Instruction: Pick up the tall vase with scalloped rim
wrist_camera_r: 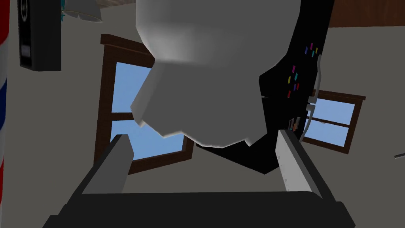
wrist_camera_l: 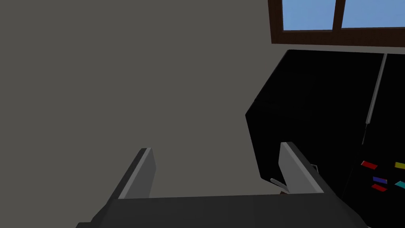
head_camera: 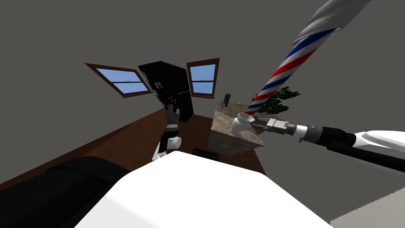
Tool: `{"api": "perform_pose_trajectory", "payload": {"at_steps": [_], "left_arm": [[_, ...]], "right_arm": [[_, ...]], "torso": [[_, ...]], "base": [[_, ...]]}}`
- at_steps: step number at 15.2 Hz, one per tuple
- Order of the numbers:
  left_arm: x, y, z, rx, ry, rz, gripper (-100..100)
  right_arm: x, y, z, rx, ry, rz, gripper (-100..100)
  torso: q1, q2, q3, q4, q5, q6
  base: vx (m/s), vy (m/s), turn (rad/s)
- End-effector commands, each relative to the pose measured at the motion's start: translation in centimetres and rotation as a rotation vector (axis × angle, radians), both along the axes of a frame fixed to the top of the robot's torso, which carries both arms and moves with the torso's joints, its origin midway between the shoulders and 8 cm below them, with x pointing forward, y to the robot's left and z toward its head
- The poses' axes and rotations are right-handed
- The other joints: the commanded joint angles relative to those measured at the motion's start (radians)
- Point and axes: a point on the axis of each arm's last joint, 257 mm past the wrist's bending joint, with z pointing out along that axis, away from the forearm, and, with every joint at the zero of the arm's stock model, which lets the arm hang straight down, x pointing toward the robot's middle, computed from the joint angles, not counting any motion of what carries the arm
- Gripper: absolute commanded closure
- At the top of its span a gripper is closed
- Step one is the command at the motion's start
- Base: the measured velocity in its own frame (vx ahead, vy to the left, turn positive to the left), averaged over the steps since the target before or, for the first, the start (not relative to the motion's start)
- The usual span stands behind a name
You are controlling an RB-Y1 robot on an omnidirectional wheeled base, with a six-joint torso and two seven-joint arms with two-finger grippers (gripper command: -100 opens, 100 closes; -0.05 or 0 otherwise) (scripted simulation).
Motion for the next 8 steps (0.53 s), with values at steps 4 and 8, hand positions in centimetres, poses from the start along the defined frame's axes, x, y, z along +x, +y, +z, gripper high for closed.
{"api": "perform_pose_trajectory", "payload": {"at_steps": [4, 8], "left_arm": [[0.0, 0.0, 0.0, 0.000, 0.000, 0.000, 0], [0.0, 0.0, 0.0, 0.000, 0.000, 0.000, 0]], "right_arm": [[0.0, -2.4, 0.3, -0.160, 0.037, 0.034, -100], [0.2, -3.2, 0.8, -0.255, 0.060, 0.061, -100]], "torso": [[0.000, 0.000, 0.000, 0.000, 0.000, 0.000], [0.001, 0.000, 0.000, 0.000, 0.000, 0.000]], "base": [[-0.005, 0.040, 0.061], [-0.008, 0.044, 0.055]]}}
